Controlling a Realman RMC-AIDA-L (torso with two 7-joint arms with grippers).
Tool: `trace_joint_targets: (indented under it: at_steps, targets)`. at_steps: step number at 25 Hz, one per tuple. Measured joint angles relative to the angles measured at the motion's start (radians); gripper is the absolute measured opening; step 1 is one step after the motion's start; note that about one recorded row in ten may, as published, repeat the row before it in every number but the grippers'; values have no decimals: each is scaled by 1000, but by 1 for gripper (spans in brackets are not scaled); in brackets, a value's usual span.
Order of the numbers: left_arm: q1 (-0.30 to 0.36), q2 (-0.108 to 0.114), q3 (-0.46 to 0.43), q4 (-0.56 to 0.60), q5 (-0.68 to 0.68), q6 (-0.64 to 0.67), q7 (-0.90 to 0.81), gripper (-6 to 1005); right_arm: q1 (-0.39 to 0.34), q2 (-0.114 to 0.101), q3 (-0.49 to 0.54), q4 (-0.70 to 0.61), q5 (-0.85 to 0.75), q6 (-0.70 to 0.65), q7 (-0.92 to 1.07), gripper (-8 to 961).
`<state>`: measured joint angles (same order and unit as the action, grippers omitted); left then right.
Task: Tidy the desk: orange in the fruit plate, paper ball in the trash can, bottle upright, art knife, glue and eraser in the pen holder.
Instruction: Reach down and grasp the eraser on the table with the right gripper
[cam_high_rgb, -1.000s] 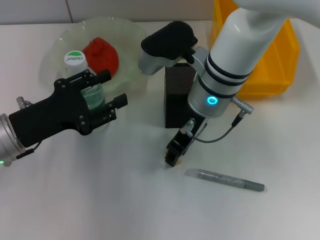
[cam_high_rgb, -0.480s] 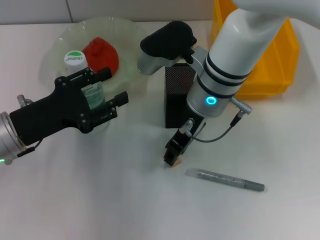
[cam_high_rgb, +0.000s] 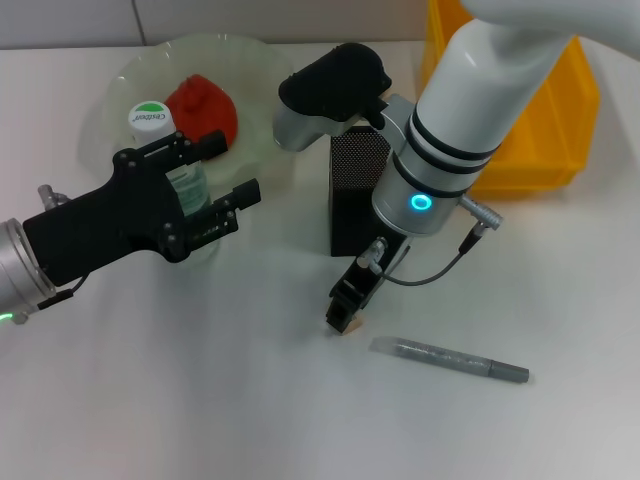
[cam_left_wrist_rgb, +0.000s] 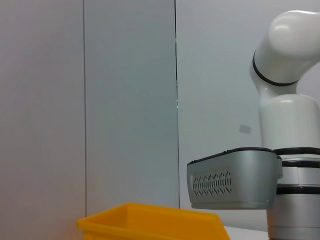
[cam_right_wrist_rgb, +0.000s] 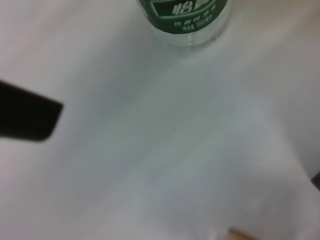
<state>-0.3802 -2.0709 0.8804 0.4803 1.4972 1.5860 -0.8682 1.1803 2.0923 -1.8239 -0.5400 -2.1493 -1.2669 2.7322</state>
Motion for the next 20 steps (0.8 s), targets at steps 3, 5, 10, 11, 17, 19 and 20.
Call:
trace_joint_targets:
  at_steps: [3,5,10,11,17,19,20]
  targets:
    - [-2,0,0,0,1,-1,0,647,1,0,-8,0,2,4,-1,402]
    - [-3,0,0,0,0,-1,0,647,2,0,-10,0,3,5,-1,402]
    - [-7,0,0,0,0,-3,0,647,1,0,-41,6,23,5,-1,402]
    - [-8,0,0,0,0,-3,0,647,1,0,-44,7,29,5,-1,402]
    - [-14,-1,0,-11,0,-3,0,647,1,0,-43,-3,33,5,-1,402]
    - [-15,-1,0,-14,0,-3,0,647,1,0,-44,-6,36,5,-1,402]
    - [-15,0,0,-14,0,-3,0,647,1,0,-45,-6,37,5,-1,402]
